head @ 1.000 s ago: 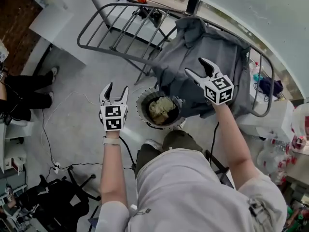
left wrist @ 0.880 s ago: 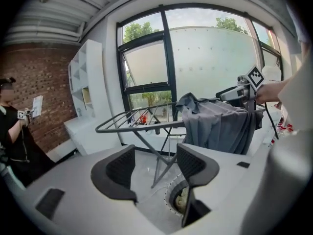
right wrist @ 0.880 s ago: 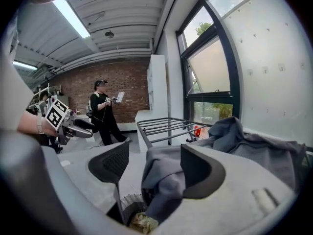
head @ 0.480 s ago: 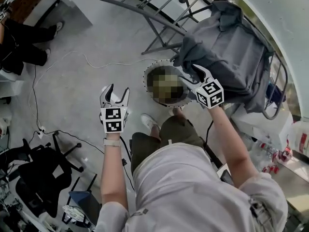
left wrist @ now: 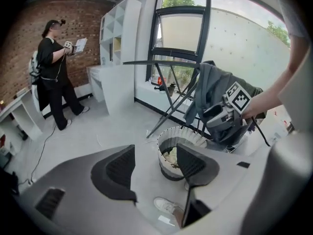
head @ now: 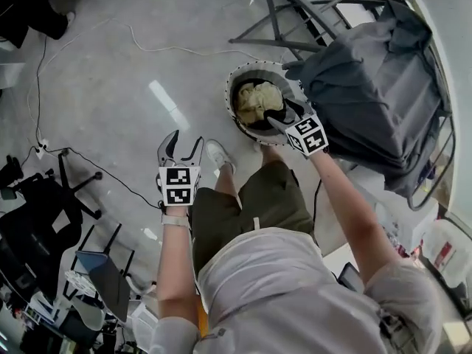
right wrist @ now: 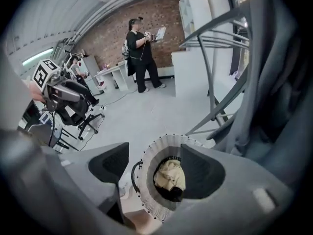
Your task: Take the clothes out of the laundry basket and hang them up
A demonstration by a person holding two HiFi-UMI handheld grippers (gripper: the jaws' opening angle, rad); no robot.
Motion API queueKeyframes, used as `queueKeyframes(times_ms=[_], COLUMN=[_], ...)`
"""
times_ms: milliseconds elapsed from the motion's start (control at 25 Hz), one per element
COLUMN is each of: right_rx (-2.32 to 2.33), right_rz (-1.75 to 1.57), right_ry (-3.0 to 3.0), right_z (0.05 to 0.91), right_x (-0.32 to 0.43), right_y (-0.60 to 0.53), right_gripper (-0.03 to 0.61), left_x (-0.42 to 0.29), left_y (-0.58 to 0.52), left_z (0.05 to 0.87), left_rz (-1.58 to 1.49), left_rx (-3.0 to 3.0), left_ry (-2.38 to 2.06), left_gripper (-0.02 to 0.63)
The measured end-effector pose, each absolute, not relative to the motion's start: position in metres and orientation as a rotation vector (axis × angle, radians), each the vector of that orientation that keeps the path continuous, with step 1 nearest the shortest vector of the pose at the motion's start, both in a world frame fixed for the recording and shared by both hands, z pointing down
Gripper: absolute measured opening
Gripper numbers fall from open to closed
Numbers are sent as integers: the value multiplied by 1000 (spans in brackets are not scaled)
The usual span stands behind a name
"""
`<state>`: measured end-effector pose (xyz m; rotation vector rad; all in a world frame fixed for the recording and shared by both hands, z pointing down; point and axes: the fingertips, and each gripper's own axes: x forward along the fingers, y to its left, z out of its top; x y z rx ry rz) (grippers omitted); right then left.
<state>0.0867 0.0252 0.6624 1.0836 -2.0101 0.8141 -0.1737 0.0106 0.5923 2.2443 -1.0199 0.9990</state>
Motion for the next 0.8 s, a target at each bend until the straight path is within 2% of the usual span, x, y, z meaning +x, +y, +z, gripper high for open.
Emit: queueKeyframes(times_ms=[800], right_rx=[532], right_rz=[751], right_ry=[-1769], right_z=[982], right_x=[63], right_y=[25], right_gripper=[325], left_x=[-202], left_y=[64], left_z=[777], left_rz=[970], left_rx=[1793], left_ry=[-1147], left_gripper=[253])
